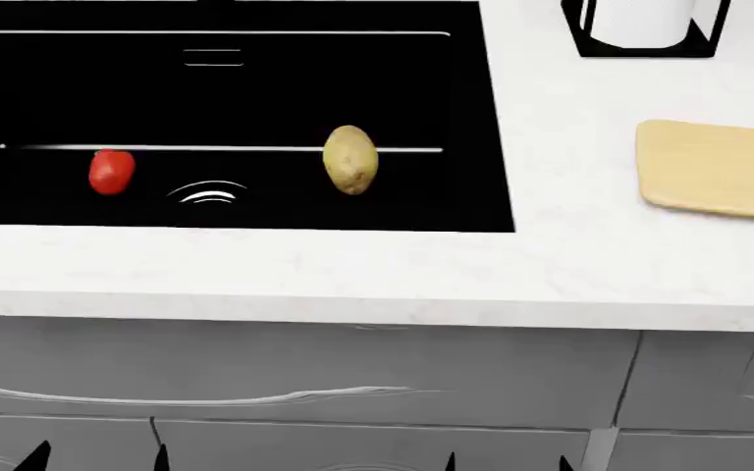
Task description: Pick the vegetables from the sink and place them on the cutting board.
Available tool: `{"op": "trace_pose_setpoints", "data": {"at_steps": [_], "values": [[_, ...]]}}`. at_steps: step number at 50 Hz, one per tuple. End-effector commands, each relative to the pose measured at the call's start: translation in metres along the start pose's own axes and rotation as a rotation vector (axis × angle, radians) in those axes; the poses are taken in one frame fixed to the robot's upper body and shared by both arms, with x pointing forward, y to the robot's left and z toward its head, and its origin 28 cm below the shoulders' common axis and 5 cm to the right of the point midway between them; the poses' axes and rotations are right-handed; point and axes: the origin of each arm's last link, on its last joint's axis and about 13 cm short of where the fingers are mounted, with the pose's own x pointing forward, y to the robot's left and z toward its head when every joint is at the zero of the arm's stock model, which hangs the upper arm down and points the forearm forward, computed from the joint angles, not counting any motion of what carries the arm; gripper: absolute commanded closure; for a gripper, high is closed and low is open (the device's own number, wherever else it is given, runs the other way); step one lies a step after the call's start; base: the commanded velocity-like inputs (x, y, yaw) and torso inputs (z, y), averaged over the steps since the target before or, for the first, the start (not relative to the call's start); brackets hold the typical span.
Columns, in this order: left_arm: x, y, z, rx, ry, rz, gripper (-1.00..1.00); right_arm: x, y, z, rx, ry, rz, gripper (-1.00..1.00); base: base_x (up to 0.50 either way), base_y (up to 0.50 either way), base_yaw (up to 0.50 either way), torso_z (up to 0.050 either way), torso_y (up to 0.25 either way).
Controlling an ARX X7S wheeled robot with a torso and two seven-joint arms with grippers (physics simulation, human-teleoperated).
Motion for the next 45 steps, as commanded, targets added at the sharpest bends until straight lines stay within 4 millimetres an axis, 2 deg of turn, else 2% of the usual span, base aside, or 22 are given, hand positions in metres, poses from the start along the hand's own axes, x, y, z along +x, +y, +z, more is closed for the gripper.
{"op": "trace_pose_setpoints", "data": {"at_steps": [1,14,39,45], "values": [[-0.0017,0.0009,-0.0008,0.004,0.002,-0.004,-1.00,-0.0002,-0.0001,-0.0001,-0.001,0.000,-0.002,-1.00,0.00,0.00,0.00,0.000,0.000],[-0.0010,-0.0007,-0.0017,0.013,0.015,-0.010,-1.00,0.0008,-0.0003,-0.0005,-0.009,0.014,0.003,-1.00,0.00,0.00,0.00,0.000,0.000],[-0.0037,0.0013,-0.0042,0.033,0.029,-0.010,-1.00,0.0001,-0.0008,-0.0001,-0.005,0.017,-0.005,-1.00,0.02,0.48,0.00,0.000,0.000],[-0.0035,-0.0005,-0.0055,0.046,0.040,-0.019,-1.00,0.0007,-0.0018,0.0000,-0.010,0.016,-0.015,-1.00,0.00,0.00,0.00,0.000,0.000]]}}
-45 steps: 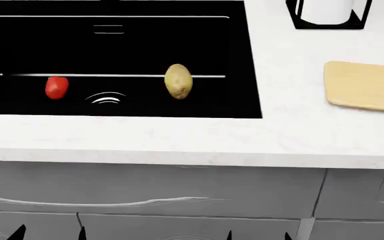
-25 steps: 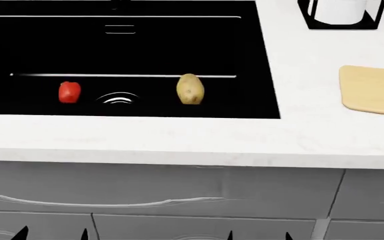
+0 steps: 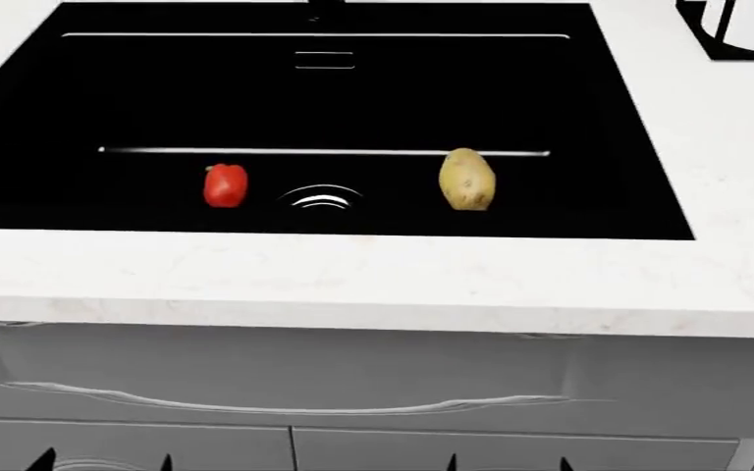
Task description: Pick the vegetables from the sink and place them on the cutting board.
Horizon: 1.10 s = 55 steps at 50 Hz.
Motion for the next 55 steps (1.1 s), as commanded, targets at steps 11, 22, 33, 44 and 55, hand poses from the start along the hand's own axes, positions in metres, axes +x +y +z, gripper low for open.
{"op": "trace_pose_setpoints", "data": {"at_steps": [11,22,33,44,55], "values": [[-0.005,-0.002,0.001,0.028,-0.033,-0.055,-1.00,0.002,-0.002,0.001,-0.029,-0.004,-0.007,-1.00,0.00,0.00,0.00,0.010,0.000],[-0.001,-0.002,0.002,0.014,-0.035,-0.021,-1.00,0.001,-0.001,0.000,-0.038,0.003,-0.006,-1.00,0.00,0.00,0.00,0.050,0.000],[-0.004,0.001,0.002,0.029,-0.037,-0.026,-1.00,0.002,-0.001,-0.001,-0.052,0.009,-0.006,-1.00,0.00,0.00,0.00,0.050,0.000],[-0.005,0.002,0.002,0.039,-0.039,-0.028,-1.00,0.002,-0.001,-0.001,-0.056,0.017,0.000,-1.00,0.00,0.00,0.00,0.050,0.000],[-0.001,0.002,0.029,-0.058,-0.029,0.001,-1.00,0.009,-0.004,0.026,-0.038,-0.038,-0.039,-1.00,0.00,0.00,0.00,0.027,0.000]]}}
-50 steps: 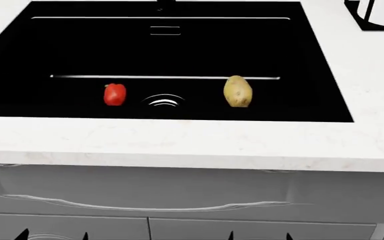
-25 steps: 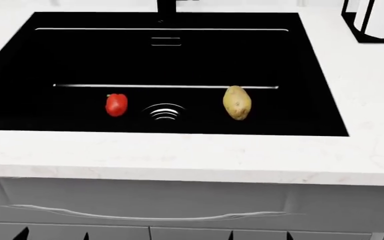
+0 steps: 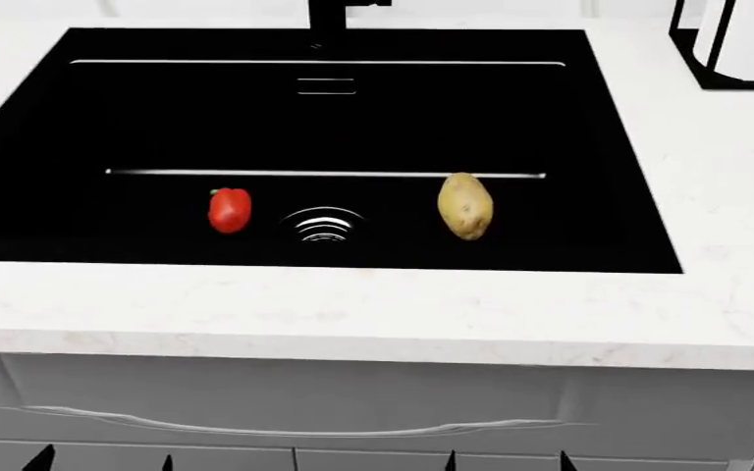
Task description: Pick the vegetables from the sink and place them on the cutting board.
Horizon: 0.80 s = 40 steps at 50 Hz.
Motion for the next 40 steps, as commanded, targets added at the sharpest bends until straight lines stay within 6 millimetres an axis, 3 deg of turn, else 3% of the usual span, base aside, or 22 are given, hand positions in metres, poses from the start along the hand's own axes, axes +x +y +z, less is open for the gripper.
{"op": "trace_pose_setpoints", "data": {"at_steps": [1,4,5,9,13,14,20,22,30,40], "values": [[0.005,0.002,0.029,-0.068,0.004,0.025,-1.00,0.007,-0.006,0.028,0.007,-0.040,-0.033,-1.00,0.00,0.00,0.00,0.000,0.000],[0.014,0.007,0.061,-0.113,0.005,0.016,-1.00,0.016,-0.014,0.063,0.010,-0.042,-0.025,-1.00,0.00,0.00,0.00,0.000,0.000],[0.016,0.012,0.075,-0.041,-0.037,0.003,-1.00,0.017,-0.018,0.078,-0.004,-0.081,-0.033,-1.00,0.00,0.00,0.00,0.000,0.000],[0.017,0.021,0.111,-0.030,-0.053,-0.015,-1.00,0.018,-0.026,0.120,-0.013,-0.112,-0.019,-1.00,0.00,0.00,0.00,0.000,0.000],[0.022,0.031,0.157,-0.014,-0.083,-0.045,-1.00,0.029,-0.038,0.174,-0.035,-0.162,-0.003,-1.00,0.00,0.00,0.00,0.000,0.000],[0.025,0.036,0.172,-0.043,-0.097,-0.044,-1.00,0.033,-0.042,0.184,-0.061,-0.167,-0.014,-1.00,0.00,0.00,0.00,0.000,0.000],[0.041,0.044,0.217,0.019,-0.101,-0.065,-1.00,0.046,-0.058,0.227,-0.109,-0.162,0.008,-1.00,0.00,0.00,0.00,0.000,0.000],[0.045,0.044,0.223,-0.031,-0.057,-0.102,-1.00,0.049,-0.059,0.232,-0.094,-0.138,0.037,-1.00,0.00,0.00,0.00,0.000,0.000],[0.069,0.053,0.247,0.049,0.002,-0.089,-1.00,0.065,-0.072,0.243,-0.053,-0.030,0.064,-1.00,0.00,0.00,0.00,0.000,0.000],[0.083,0.065,0.249,0.053,0.076,-0.037,-1.00,0.068,-0.080,0.235,-0.066,0.036,0.052,-1.00,0.00,0.00,0.00,0.000,0.000]]}}
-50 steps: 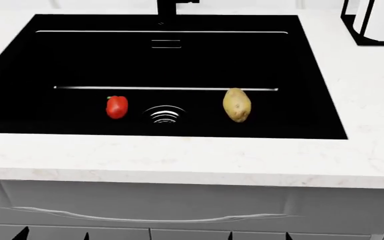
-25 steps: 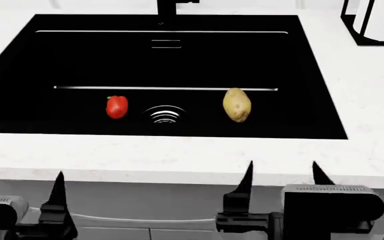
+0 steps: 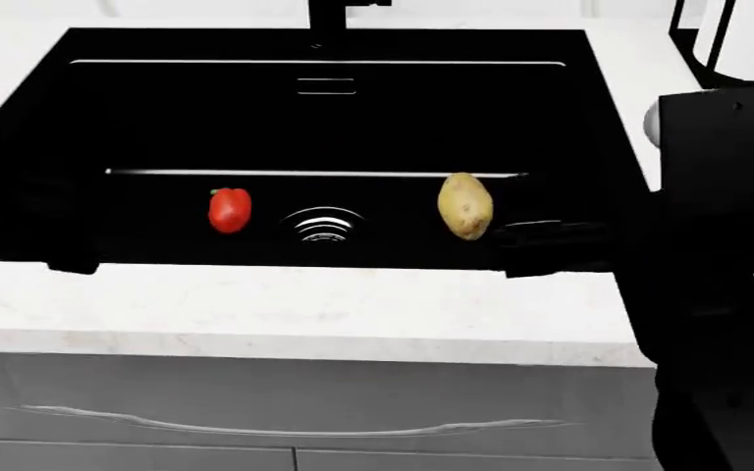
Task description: Pick the vegetables from the sink and place them on the cutting board.
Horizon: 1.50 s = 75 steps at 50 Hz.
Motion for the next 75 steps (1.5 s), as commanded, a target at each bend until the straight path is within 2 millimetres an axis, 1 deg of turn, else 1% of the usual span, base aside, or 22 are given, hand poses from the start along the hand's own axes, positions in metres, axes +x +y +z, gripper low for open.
{"op": "trace_pose_setpoints", "data": {"at_steps": [1,5,12,21,24,36,41,52,54,62,66,73,74,75], "values": [[0.011,0.014,0.019,0.036,0.071,0.037,-1.00,0.005,-0.013,0.008,-0.015,0.082,0.006,-1.00,0.00,0.00,0.00,0.000,0.000],[0.011,0.014,0.021,0.037,0.077,0.035,-1.00,0.006,-0.013,0.009,-0.015,0.076,0.012,-1.00,0.10,0.00,0.00,0.000,0.000],[0.011,0.015,0.007,0.036,0.110,0.024,-1.00,0.003,-0.015,0.007,-0.025,0.084,0.021,-1.00,0.43,0.00,0.00,0.000,0.000],[0.012,0.016,0.005,0.037,0.118,0.028,-1.00,0.004,-0.014,0.007,-0.038,0.095,0.026,-1.00,0.50,0.00,0.00,0.000,0.000],[0.012,0.019,0.002,0.034,0.130,0.028,-1.00,0.004,-0.013,0.005,-0.041,0.102,0.027,-1.00,0.50,0.00,0.00,0.000,0.000],[0.012,0.023,0.000,0.037,0.134,0.041,-1.00,0.001,-0.014,0.004,-0.051,0.115,0.027,-1.00,0.50,0.00,0.00,0.000,0.000],[0.013,0.021,-0.001,0.036,0.134,0.036,-1.00,-0.001,-0.016,0.004,-0.061,0.118,0.020,-1.00,0.50,0.00,0.00,0.000,0.003],[0.006,0.026,-0.005,0.037,0.139,0.040,-1.00,-0.004,-0.014,0.001,-0.068,0.125,0.026,-1.00,0.50,0.00,0.00,0.000,0.001],[0.008,0.023,-0.006,0.037,0.141,0.036,-1.00,-0.006,-0.014,0.002,-0.071,0.125,0.027,-1.00,0.50,0.00,0.00,0.000,0.000],[0.006,0.023,-0.005,0.041,0.142,0.030,-1.00,-0.011,-0.012,0.002,-0.076,0.131,0.042,-1.00,0.50,0.00,0.00,0.000,0.001],[0.004,0.022,-0.006,0.043,0.143,0.024,-1.00,-0.014,-0.009,0.004,-0.080,0.126,0.059,-1.00,0.19,0.00,0.00,0.000,0.000],[0.005,0.021,-0.009,0.044,0.151,0.025,-1.00,-0.014,-0.008,0.001,-0.085,0.131,0.076,-1.00,0.10,0.00,0.00,0.000,0.001],[0.005,0.020,-0.010,0.042,0.156,0.023,-1.00,-0.016,-0.008,0.002,-0.050,0.169,0.093,-1.00,0.00,0.00,0.00,0.000,0.000],[0.004,0.021,-0.011,0.039,0.160,0.021,-1.00,-0.018,-0.005,0.000,-0.064,0.206,0.092,-1.00,0.00,0.00,0.00,0.000,0.000]]}}
